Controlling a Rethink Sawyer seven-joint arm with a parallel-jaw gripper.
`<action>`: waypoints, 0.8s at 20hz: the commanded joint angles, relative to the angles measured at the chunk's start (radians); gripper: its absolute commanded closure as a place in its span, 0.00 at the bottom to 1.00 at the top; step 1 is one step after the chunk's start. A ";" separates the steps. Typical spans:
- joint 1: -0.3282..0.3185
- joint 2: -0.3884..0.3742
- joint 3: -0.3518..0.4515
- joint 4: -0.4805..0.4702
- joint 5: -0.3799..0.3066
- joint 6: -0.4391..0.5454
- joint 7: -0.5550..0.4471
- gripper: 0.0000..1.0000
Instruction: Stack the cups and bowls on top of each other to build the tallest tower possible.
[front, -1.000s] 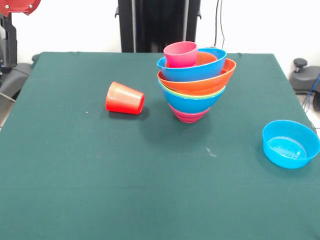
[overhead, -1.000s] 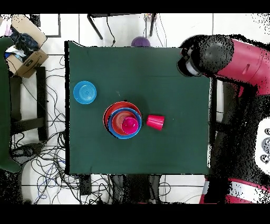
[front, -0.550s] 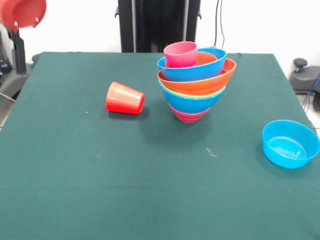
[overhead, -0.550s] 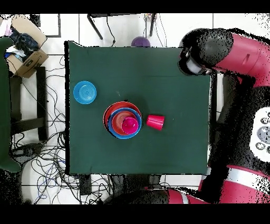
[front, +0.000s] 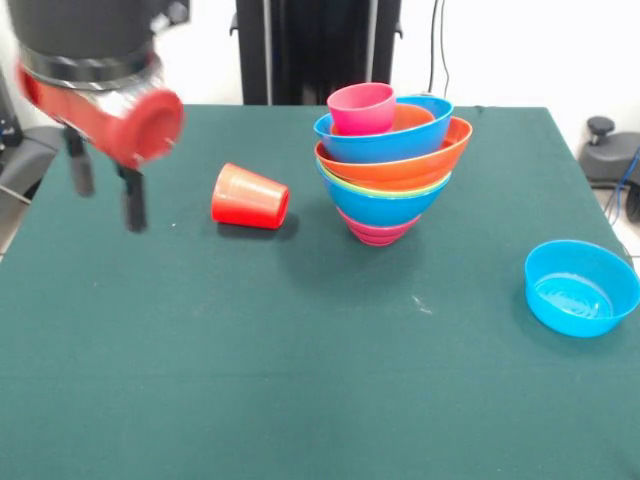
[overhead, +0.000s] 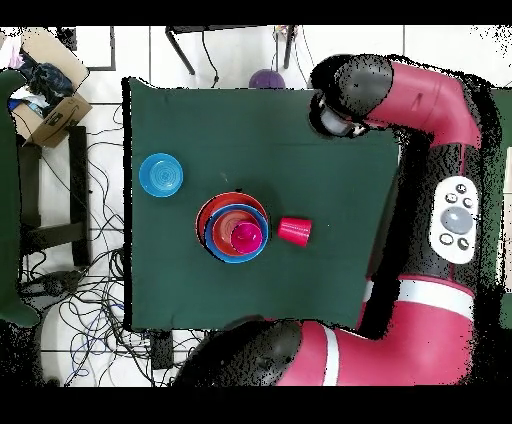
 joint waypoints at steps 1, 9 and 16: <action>0.062 0.043 0.118 -0.004 -0.023 0.068 -0.204 0.00; 0.106 0.047 0.116 -0.020 -0.007 0.099 -0.153 0.00; 0.148 0.032 0.103 -0.069 0.001 0.195 -0.123 0.00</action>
